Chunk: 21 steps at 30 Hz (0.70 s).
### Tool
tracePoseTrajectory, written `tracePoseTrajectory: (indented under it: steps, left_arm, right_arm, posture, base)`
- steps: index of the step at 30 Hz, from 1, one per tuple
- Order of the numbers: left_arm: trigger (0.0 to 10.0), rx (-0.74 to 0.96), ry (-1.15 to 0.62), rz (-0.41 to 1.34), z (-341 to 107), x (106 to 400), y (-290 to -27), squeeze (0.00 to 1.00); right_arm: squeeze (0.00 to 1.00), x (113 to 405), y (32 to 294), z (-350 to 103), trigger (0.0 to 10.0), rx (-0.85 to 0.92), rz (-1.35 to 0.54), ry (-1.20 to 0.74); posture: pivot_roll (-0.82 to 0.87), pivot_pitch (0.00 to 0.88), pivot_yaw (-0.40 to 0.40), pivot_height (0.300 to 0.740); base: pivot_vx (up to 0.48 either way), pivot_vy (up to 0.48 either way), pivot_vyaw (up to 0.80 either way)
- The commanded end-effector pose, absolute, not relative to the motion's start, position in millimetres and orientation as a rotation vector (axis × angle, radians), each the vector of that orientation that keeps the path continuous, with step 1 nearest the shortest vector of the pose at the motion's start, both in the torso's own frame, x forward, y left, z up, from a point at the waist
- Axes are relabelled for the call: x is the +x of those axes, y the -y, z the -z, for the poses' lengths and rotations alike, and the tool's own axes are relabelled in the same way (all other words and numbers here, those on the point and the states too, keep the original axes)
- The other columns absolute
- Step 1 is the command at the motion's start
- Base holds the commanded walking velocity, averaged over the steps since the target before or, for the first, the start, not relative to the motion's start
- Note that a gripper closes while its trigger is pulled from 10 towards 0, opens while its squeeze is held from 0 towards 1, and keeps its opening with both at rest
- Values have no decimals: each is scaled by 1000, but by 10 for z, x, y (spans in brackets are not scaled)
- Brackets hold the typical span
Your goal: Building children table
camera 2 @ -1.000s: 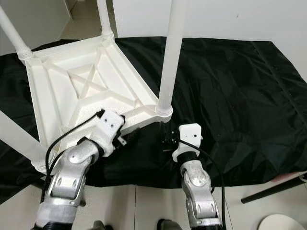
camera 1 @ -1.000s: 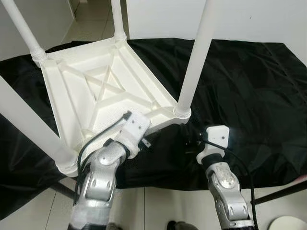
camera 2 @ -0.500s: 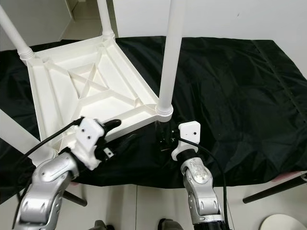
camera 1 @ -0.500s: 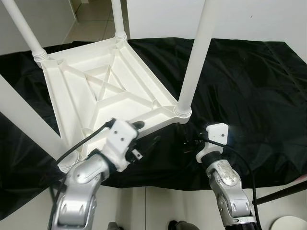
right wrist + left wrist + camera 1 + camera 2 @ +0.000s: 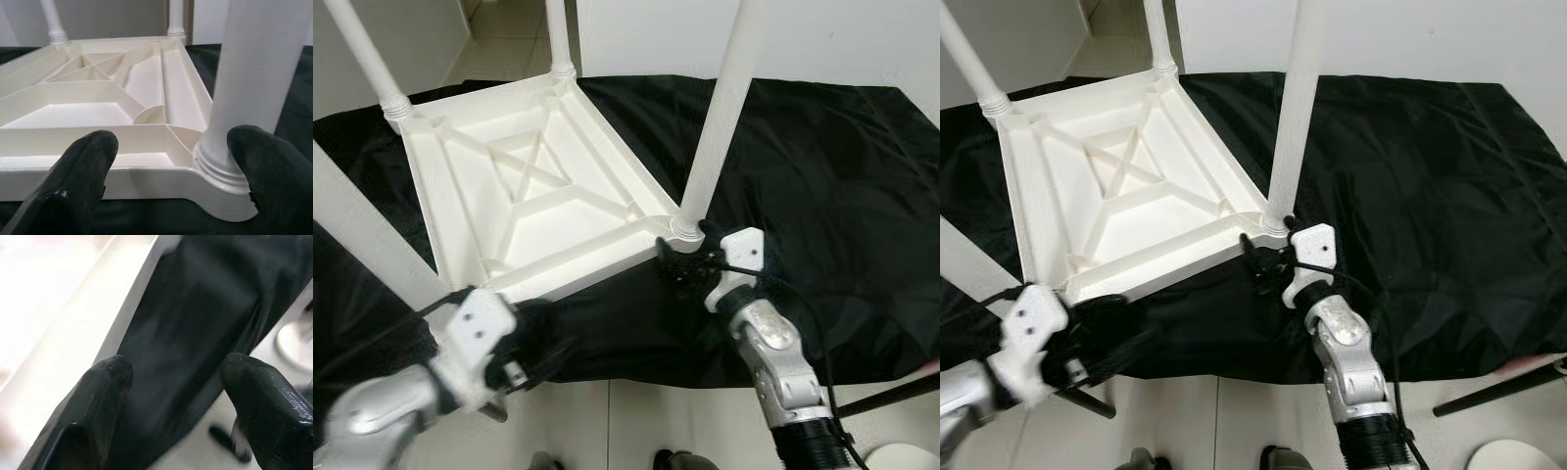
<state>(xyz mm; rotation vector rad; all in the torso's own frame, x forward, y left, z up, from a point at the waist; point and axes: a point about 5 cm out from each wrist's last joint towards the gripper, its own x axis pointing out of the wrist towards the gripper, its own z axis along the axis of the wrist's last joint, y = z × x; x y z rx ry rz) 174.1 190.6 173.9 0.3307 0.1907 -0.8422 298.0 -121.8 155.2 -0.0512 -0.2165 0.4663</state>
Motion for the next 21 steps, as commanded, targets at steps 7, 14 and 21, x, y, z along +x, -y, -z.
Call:
tracePoseTrajectory:
  steps: [7, 14, 21]
  left_arm:
    - [10000, 406, -301, 848, -1842, 1587, -2190, 0]
    - [10000, 482, -366, 717, -1959, 1466, -2489, 0]
    - [10000, 563, -431, 472, -2107, 1344, -2969, 0]
  right_arm:
    - [0, 3087, 1166, -1544, 10000, -52, -547, 202]
    - [0, 3143, 1126, -1525, 10000, -63, -612, 183]
    - [0, 3187, 1079, -1497, 10000, -65, -671, 172]
  posture:
    - [75, 104, -21, 740]
    - [98, 93, -39, 740]
    - [124, 82, -63, 740]
  base:
    - [0, 0, 0]
    - [0, 0, 0]
    - [0, 0, 0]
